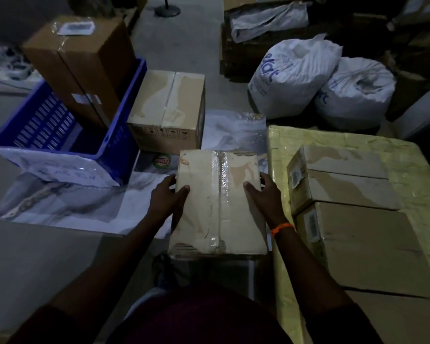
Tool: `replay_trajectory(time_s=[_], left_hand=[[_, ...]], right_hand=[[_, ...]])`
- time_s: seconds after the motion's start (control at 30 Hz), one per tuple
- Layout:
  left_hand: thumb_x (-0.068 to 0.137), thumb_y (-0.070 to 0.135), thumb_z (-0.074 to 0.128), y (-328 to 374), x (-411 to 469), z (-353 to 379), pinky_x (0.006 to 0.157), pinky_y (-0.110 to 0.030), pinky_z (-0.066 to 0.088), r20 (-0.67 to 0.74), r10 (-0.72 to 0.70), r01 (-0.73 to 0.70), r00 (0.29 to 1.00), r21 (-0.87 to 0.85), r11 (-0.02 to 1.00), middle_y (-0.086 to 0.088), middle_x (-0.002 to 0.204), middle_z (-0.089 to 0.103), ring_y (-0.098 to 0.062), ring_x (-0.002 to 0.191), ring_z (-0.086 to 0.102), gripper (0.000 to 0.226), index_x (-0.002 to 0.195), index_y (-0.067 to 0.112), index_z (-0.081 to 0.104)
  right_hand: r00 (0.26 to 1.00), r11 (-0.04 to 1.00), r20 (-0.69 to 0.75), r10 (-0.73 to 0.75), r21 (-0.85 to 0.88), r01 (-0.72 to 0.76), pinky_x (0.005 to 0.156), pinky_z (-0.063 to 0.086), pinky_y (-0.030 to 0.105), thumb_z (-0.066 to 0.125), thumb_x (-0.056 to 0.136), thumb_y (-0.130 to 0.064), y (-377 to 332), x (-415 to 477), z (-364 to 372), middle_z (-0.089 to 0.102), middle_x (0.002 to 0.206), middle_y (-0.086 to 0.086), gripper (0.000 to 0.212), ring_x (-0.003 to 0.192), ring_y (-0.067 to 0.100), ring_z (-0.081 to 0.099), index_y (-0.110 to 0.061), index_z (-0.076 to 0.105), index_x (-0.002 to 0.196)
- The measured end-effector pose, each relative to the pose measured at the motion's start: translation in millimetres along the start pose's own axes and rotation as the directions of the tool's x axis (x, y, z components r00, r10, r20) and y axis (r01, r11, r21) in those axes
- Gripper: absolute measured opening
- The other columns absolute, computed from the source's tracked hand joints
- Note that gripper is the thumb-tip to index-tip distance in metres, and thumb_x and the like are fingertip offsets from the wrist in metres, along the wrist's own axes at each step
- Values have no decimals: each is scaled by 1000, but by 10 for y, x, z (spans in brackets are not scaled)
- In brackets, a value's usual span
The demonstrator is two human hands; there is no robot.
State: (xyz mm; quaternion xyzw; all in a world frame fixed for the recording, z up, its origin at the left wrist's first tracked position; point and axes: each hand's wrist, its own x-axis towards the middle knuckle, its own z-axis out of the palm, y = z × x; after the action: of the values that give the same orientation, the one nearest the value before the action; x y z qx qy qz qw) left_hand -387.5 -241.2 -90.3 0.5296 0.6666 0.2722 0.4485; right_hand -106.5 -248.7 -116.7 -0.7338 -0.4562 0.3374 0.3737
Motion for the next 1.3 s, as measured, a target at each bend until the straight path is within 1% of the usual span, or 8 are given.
replay_trajectory(time_s=[0.17, 0.3, 0.5, 0.6, 0.83, 1.0, 1.17, 1.3], left_hand=[[72, 64, 72, 69, 90, 103, 99, -49, 56, 38, 28, -28, 999, 13, 1000, -1, 131, 69, -21, 118, 65, 81, 142, 26, 57], [68, 58, 78, 200, 35, 106, 98, -42, 57, 17, 117, -116, 993, -72, 991, 5, 136, 66, -15, 122, 63, 86, 145, 28, 55], [83, 49, 79, 548, -85, 154, 101, -38, 55, -102, 219, -237, 970, -236, 942, 11, 137, 63, -6, 126, 60, 67, 140, 23, 56], [92, 46, 70, 695, -171, 165, 104, -44, 53, -124, 171, -206, 978, -382, 901, 13, 122, 68, -8, 119, 64, 36, 122, 28, 62], [81, 85, 56, 564, -426, 260, 102, -52, 53, -182, 73, -146, 980, -426, 893, 7, 120, 70, -16, 117, 65, 63, 116, 33, 65], [90, 76, 45, 529, -612, 313, 81, -30, 46, -271, 77, -160, 959, -296, 942, 2, 110, 69, -10, 100, 63, 61, 109, 22, 65], [92, 67, 48, 527, -674, 340, 83, -31, 51, -262, 32, -118, 965, -318, 941, 13, 102, 69, 12, 82, 63, 57, 120, 20, 64], [90, 67, 51, 530, -684, 371, 86, -33, 51, -252, 15, -109, 968, -364, 925, 15, 103, 69, 8, 88, 65, 57, 121, 21, 63]], right_hand=[[998, 998, -27, 56, 4, -55, 95, 53, 35, 81, 84, -41, -46, 51, 53, 71, 123, 9, 59, 113, 28, 66, -12, 62, 132], [990, 995, -131, 46, 90, -34, 98, 55, 44, 84, 82, -43, -130, -20, -145, 67, 128, 4, 66, 115, 24, 65, -15, 57, 135], [966, 968, -257, 4, 242, 60, 86, 56, 28, 84, 85, -35, -476, -99, -520, 66, 111, -16, 55, 99, -10, 63, -15, 55, 127], [964, 956, -265, -4, 283, 82, 80, 49, 16, 78, 89, -44, -581, -200, -618, 62, 109, -26, 44, 93, -26, 55, -25, 56, 122], [964, 937, -262, 39, 344, 56, 71, 39, 4, 58, 93, -60, -508, -481, -633, 64, 122, -6, 54, 109, 10, 60, -21, 60, 130], [973, 916, -228, 30, 396, 65, 72, 46, 10, 57, 88, -63, -326, -650, -686, 66, 117, -4, 58, 103, -2, 61, -18, 61, 124], [982, 921, -187, 13, 386, 61, 70, 45, 5, 57, 90, -61, -223, -682, -725, 68, 113, -6, 50, 93, -12, 61, -21, 62, 119], [987, 923, -163, 1, 380, 62, 73, 44, 4, 58, 90, -62, -216, -700, -743, 67, 114, -9, 53, 98, -10, 60, -20, 62, 122]])
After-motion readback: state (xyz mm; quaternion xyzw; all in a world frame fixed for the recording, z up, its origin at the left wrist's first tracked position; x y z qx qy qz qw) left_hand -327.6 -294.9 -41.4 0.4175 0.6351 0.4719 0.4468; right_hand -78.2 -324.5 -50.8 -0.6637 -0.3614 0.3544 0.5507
